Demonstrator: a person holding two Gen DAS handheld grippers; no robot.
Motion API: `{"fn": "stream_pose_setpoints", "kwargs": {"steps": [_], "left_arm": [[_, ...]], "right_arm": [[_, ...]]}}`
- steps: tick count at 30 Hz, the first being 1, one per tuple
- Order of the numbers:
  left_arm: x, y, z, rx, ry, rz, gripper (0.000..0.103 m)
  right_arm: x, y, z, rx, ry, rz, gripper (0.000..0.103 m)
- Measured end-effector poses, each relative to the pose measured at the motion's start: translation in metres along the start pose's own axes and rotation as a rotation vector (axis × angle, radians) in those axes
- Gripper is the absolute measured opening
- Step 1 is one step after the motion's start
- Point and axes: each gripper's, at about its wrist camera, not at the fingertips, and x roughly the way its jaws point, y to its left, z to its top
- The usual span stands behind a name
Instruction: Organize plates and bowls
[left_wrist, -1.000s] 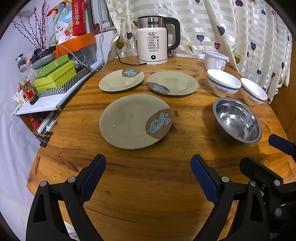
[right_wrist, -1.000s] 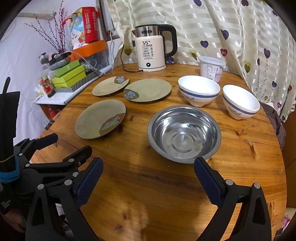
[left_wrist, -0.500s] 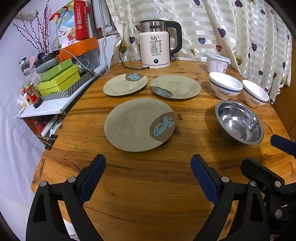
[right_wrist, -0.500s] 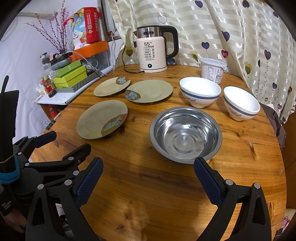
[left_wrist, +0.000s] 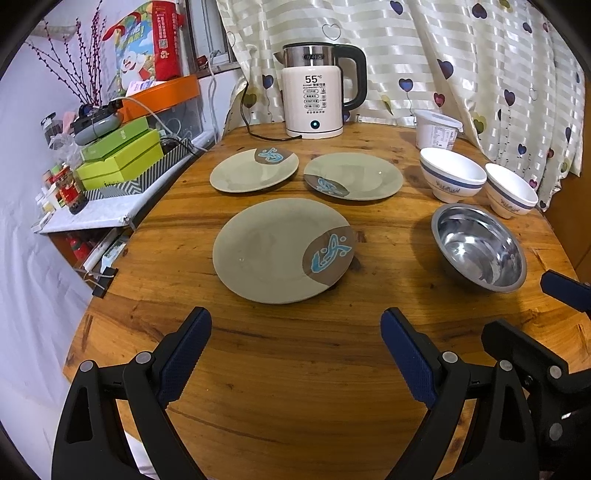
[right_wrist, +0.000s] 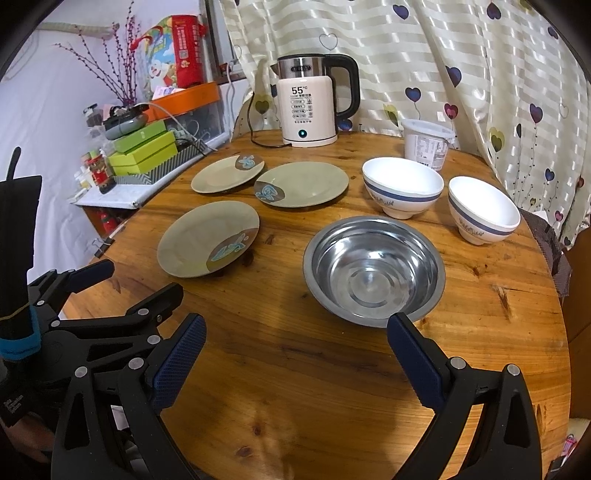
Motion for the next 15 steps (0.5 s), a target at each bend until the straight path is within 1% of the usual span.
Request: {"fn": "stream_pose_setpoints", "kwargs": {"steps": [12, 15], "left_arm": [[-0.0043, 0.0028, 0.0013, -0.012, -0.005, -0.028, 0.093], [-0.0051, 0.0060, 0.0012, -0.030, -0.001, -0.038, 0.093]], "right_arm": [[-0.0032, -0.0009, 0.0023, -0.006, -0.013, 0.000, 0.099], [-0.0045, -0.0006, 0.0016, -0.008, -0.020, 0.006, 0.099]]}}
